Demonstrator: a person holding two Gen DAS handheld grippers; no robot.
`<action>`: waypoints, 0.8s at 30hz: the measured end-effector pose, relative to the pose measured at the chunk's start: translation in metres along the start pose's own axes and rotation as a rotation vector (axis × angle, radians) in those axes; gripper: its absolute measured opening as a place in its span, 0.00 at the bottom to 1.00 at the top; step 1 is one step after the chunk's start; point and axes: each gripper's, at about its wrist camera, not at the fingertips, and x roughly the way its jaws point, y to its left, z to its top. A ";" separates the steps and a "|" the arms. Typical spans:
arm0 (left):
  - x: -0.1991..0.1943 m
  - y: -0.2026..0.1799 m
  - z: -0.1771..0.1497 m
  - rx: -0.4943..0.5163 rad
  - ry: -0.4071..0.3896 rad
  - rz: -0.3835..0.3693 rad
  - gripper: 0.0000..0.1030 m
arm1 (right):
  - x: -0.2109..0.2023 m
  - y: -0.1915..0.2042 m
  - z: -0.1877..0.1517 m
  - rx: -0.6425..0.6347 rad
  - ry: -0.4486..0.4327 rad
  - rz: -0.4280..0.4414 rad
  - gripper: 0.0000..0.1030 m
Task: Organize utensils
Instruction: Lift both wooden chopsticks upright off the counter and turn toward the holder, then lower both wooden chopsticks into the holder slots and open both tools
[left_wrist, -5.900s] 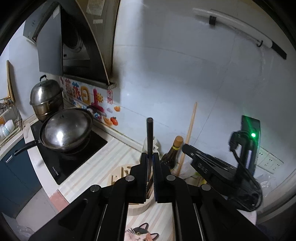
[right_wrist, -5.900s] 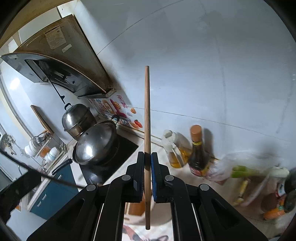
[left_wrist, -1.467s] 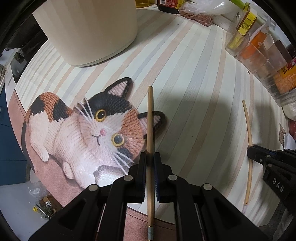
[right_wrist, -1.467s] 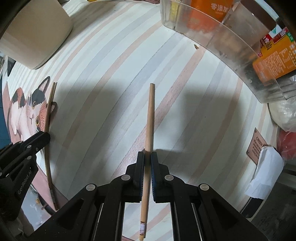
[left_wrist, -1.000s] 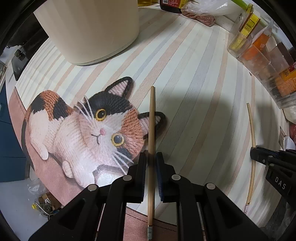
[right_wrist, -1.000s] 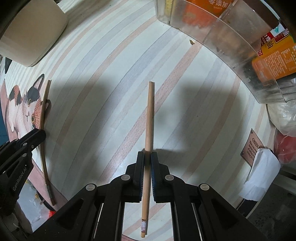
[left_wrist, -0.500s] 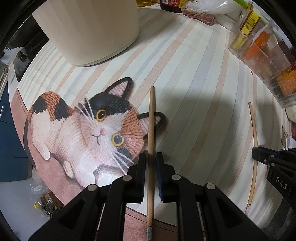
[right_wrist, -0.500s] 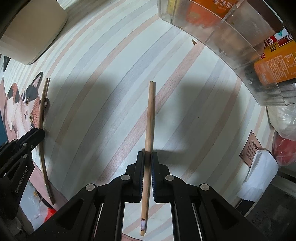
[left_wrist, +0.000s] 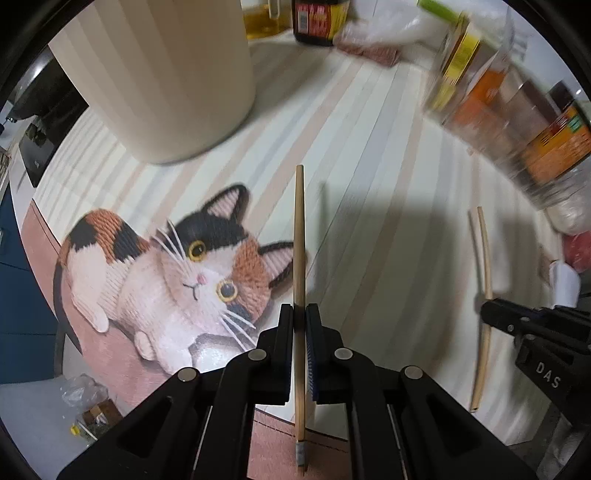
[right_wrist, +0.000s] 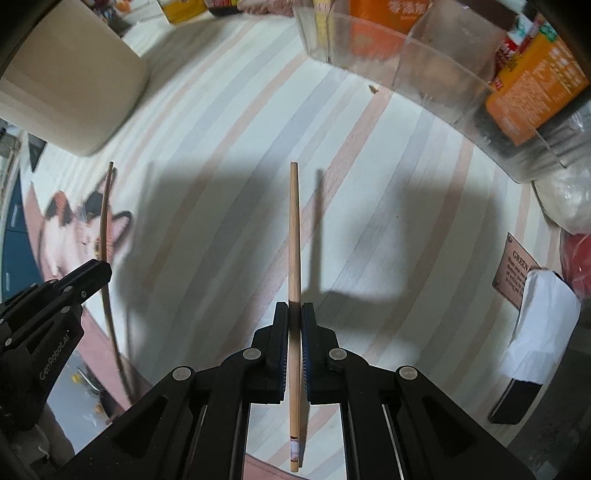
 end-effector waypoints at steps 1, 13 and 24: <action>-0.008 0.000 0.001 -0.001 -0.016 -0.012 0.04 | -0.004 -0.001 -0.001 0.004 -0.012 0.010 0.07; -0.086 0.016 0.010 -0.009 -0.184 -0.072 0.04 | -0.094 0.003 0.002 -0.002 -0.270 0.086 0.06; -0.188 0.026 0.062 -0.067 -0.435 -0.135 0.04 | -0.186 0.027 0.050 -0.015 -0.526 0.186 0.06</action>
